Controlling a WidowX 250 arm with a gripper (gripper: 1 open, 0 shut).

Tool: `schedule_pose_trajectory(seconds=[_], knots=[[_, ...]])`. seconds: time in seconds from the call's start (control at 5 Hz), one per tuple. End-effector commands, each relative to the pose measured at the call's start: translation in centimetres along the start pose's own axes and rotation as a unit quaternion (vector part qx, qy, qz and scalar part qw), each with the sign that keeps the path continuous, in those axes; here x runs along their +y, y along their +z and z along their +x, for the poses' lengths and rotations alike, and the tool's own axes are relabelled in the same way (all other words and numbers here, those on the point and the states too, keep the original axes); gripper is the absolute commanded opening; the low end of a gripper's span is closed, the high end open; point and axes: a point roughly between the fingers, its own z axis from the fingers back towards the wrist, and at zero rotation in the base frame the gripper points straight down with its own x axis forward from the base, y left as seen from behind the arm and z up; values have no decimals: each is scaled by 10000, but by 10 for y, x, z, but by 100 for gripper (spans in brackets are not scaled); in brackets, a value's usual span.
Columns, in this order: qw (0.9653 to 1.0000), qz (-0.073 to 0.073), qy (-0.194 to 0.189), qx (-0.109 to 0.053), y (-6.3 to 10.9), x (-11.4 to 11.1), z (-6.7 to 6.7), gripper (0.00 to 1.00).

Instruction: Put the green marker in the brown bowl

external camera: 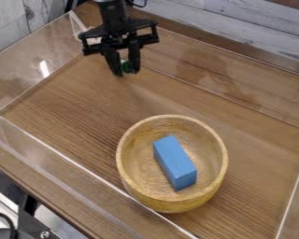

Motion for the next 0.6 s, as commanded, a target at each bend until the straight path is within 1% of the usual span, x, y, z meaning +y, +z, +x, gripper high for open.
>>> schedule_pose_trajectory(seconds=[0.0, 0.2, 0.4], knots=[[9987, -166, -91, -463, 31, -3, 8, 0], [9986, -168, -201, -454, 33, -2, 5, 0], [9984, -126, -345, -434, 37, -1, -16, 0]])
